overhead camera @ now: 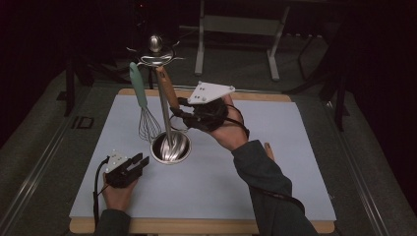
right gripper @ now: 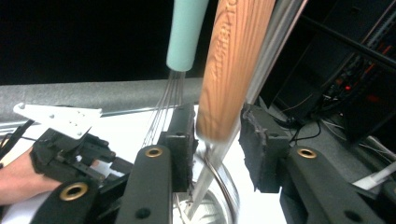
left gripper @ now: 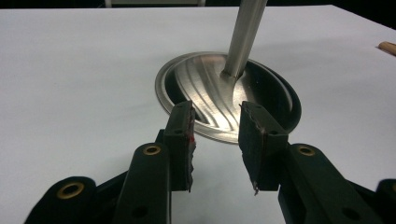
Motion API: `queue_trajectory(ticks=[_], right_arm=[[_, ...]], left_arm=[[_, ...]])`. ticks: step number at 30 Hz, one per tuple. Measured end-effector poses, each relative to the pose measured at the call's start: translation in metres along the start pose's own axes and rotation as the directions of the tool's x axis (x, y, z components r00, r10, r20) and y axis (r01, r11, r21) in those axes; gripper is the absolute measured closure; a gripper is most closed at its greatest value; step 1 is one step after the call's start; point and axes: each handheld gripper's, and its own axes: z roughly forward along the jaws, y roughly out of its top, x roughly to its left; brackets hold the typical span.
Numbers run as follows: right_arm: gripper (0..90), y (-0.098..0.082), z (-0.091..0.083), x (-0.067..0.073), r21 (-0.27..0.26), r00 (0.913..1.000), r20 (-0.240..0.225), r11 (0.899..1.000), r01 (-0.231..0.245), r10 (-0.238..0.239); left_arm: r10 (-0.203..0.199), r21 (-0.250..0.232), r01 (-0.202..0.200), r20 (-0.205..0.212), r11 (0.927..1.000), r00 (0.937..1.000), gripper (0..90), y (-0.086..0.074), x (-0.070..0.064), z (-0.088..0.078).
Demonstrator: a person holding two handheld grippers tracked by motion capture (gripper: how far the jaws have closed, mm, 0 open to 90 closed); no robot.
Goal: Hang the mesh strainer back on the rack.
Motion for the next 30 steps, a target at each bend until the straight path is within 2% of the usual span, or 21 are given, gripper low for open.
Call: queue_trajectory(ticks=[6, 10, 25, 28, 30], right_arm=[[60.7, -0.001, -0.001, -0.002, 0.010, 0.9995, -0.027, 1.000, -0.016, 0.016], [59.1, -0.002, -0.001, -0.003, 0.044, 0.9977, -0.060, 0.999, -0.029, 0.031], [57.8, -0.014, -0.007, -0.012, 0.104, 0.9949, -0.061, 0.992, -0.073, 0.080], [57.1, -0.020, -0.008, -0.012, 0.150, 0.9929, -0.085, 0.986, -0.069, 0.083], [56.9, -0.022, -0.008, -0.012, 0.161, 0.9930, -0.088, 0.985, -0.063, 0.078]], left_arm=[[0.002, 0.001, -0.002, -0.001, 1.0000, 1.0000, 66.1, 0.000, 0.000, 0.000], [0.001, 0.001, -0.001, -0.003, 1.0000, 1.0000, 66.0, 0.000, 0.000, 0.000], [0.002, 0.002, -0.002, -0.003, 1.0000, 1.0000, 66.0, 0.000, 0.000, 0.000], [0.003, 0.004, -0.003, -0.003, 1.0000, 1.0000, 66.1, 0.000, 0.001, 0.000], [0.001, 0.003, -0.001, -0.002, 1.0000, 1.0000, 66.0, 0.000, 0.000, 0.000]])
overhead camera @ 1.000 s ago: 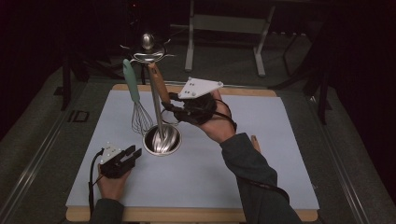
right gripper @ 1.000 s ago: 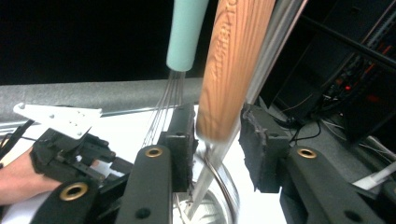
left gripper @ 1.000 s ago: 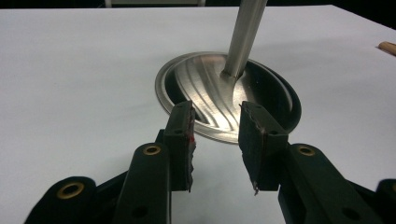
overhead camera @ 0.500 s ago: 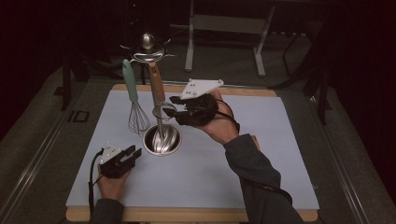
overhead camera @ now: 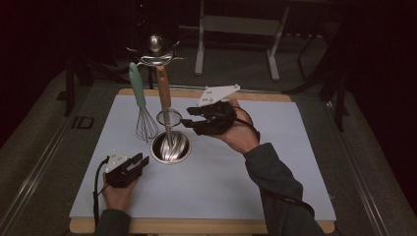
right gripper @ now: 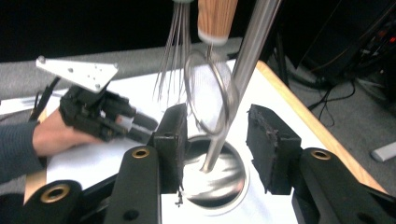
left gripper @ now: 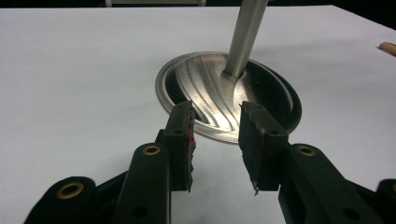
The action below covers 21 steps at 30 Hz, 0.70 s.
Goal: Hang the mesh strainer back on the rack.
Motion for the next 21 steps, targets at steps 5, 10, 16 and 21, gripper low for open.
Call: queue_trajectory(ticks=[5, 10, 16, 21], right_arm=[[56.6, -0.009, 0.002, -0.001, 0.050, 1.0000, -0.004, 0.999, -0.004, 0.004], [56.6, -0.019, 0.003, -0.004, 0.075, 0.9997, -0.007, 0.997, -0.023, 0.024], [56.4, -0.027, 0.002, -0.007, 0.094, 0.9991, -0.007, 0.995, -0.042, 0.043], [55.9, -0.038, 0.003, -0.010, 0.116, 0.9983, -0.005, 0.992, -0.057, 0.058]], left_arm=[[-0.002, -0.001, 0.002, 0.001, 1.0000, 1.0000, 66.0, 0.000, 0.000, 0.000], [-0.002, -0.001, 0.002, 0.001, 1.0000, 1.0000, 66.0, 0.000, 0.000, 0.000], [-0.004, -0.001, 0.004, 0.001, 1.0000, 1.0000, 65.9, 0.000, 0.000, 0.000], [-0.005, -0.002, 0.005, 0.001, 1.0000, 1.0000, 66.0, 0.000, 0.000, 0.000]])
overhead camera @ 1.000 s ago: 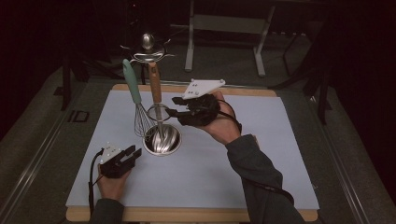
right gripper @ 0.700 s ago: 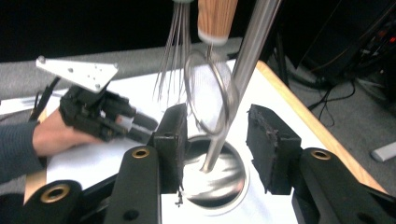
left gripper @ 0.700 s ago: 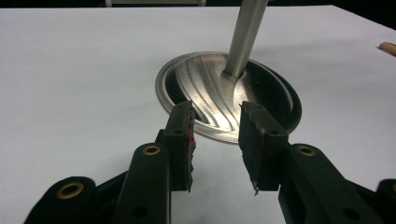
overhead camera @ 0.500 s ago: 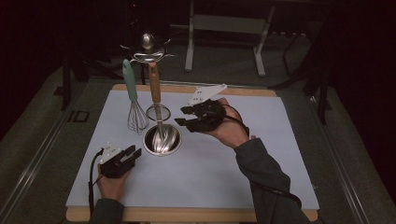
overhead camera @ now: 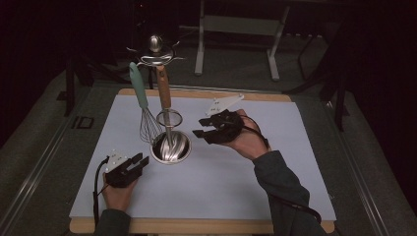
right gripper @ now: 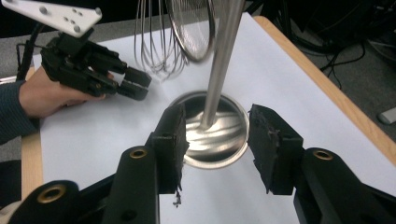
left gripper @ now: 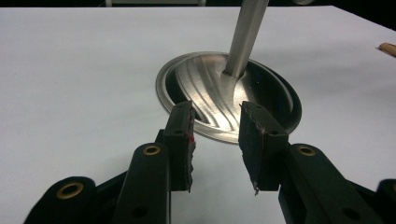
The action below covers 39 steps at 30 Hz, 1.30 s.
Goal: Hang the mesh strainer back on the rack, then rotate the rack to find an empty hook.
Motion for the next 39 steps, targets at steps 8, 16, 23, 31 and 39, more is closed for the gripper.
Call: queue_trajectory(ticks=[8, 16, 23, 31, 39], right_arm=[[54.7, -0.022, 0.001, -0.006, 0.025, 0.9996, 0.006, 0.999, -0.029, 0.029], [53.3, -0.054, 0.002, -0.009, 0.048, 0.9964, 0.037, 0.996, -0.079, 0.077], [52.9, -0.082, -0.003, -0.010, 0.061, 0.9907, 0.088, 0.992, -0.109, 0.104], [52.8, -0.119, -0.012, -0.009, 0.044, 0.9767, 0.126, 0.983, -0.180, 0.174], [52.8, -0.148, -0.011, -0.007, 0.052, 0.9610, 0.172, 0.972, -0.229, 0.217]], left_arm=[[0.001, 0.001, -0.001, -0.001, 1.0000, 1.0000, 65.9, 0.000, 0.000, 0.000], [0.005, 0.000, -0.005, -0.002, 1.0000, 1.0000, 66.1, 0.000, -0.001, 0.000], [0.001, -0.006, -0.001, -0.001, 1.0000, 1.0000, 67.5, 0.000, 0.000, -0.001], [-0.050, -0.042, 0.051, 0.014, 0.9978, 0.9986, 73.3, 0.000, 0.004, -0.006], [-0.072, -0.134, 0.079, 0.051, 0.9878, 0.9961, 90.0, 0.014, -0.001, -0.027]])
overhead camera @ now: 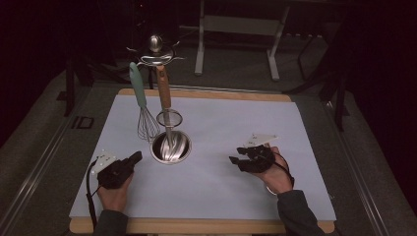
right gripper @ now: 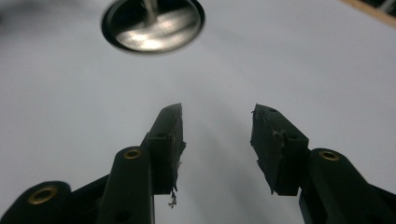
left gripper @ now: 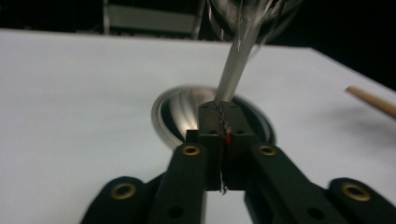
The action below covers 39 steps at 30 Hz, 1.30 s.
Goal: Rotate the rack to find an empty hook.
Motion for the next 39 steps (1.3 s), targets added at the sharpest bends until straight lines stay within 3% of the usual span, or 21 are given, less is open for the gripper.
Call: queue_trajectory(ticks=[5, 7, 12, 19, 26, 36, 39], right_arm=[[56.4, -0.018, 0.006, 0.000, 0.017, 0.9997, 0.023, 1.000, -0.013, 0.013], [57.1, -0.021, 0.007, 0.001, 0.043, 0.9995, 0.031, 0.999, -0.007, 0.006], [58.5, -0.027, 0.006, 0.000, 0.028, 0.9991, 0.030, 0.999, -0.030, 0.030], [59.7, -0.033, 0.000, -0.004, -0.004, 0.9977, 0.036, 0.998, -0.058, 0.058], [60.3, -0.036, -0.005, -0.009, -0.028, 0.9956, 0.040, 0.996, -0.084, 0.085], [60.5, -0.037, -0.005, -0.010, -0.025, 0.9956, 0.036, 0.996, -0.086, 0.087], [60.5, -0.037, -0.005, -0.010, -0.028, 0.9955, 0.036, 0.996, -0.087, 0.088]], left_arm=[[0.009, -0.080, -0.007, 0.033, 0.9968, 0.9994, 90.0, 0.018, -0.011, -0.013], [0.008, -0.118, -0.003, 0.046, 0.9930, 0.9989, 90.0, 0.027, -0.014, -0.018], [0.021, -0.196, -0.006, 0.074, 0.9805, 0.9971, 90.0, 0.049, -0.023, -0.027], [0.056, -0.285, -0.028, 0.091, 0.9582, 0.9942, 90.0, 0.079, -0.035, -0.035], [0.086, -0.334, -0.050, 0.095, 0.9413, 0.9917, 90.0, 0.107, -0.042, -0.033], [0.145, -0.413, -0.091, 0.102, 0.9064, 0.9841, 90.0, 0.157, -0.053, -0.037], [0.145, -0.435, -0.087, 0.102, 0.8962, 0.9842, 90.0, 0.171, -0.053, -0.039]])
